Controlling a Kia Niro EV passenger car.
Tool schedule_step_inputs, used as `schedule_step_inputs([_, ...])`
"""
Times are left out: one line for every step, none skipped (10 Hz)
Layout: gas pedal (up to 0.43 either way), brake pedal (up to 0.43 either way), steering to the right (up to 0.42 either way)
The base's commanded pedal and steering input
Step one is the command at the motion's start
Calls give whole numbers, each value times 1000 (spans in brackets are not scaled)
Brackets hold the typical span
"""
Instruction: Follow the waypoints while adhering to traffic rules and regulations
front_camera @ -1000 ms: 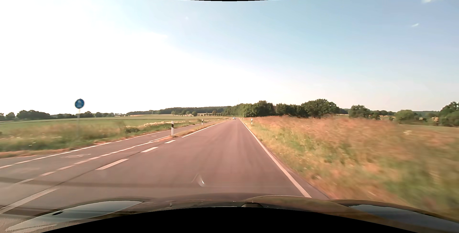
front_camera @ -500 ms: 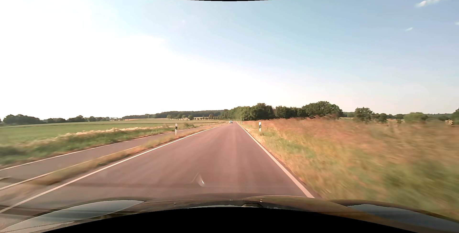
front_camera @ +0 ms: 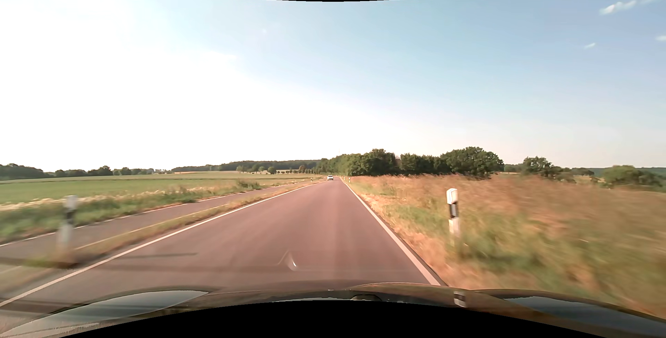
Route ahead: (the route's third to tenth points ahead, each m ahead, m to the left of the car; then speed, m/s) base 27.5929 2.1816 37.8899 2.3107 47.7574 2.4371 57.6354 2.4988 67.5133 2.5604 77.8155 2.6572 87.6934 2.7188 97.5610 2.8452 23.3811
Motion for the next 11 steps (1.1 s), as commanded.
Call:
schedule_step_inputs([138, 0, -1])
schedule_step_inputs([138, 0, 1])
schedule_step_inputs([138, 0, 1])
schedule_step_inputs([150, 0, 0])
schedule_step_inputs([169, 0, 0])
schedule_step_inputs([169, 0, -1])
schedule_step_inputs([189, 0, -1])
schedule_step_inputs([197, 0, -4])
schedule_step_inputs([220, 0, -6])
schedule_step_inputs([240, 0, -6])
schedule_step_inputs([240, 0, -6])
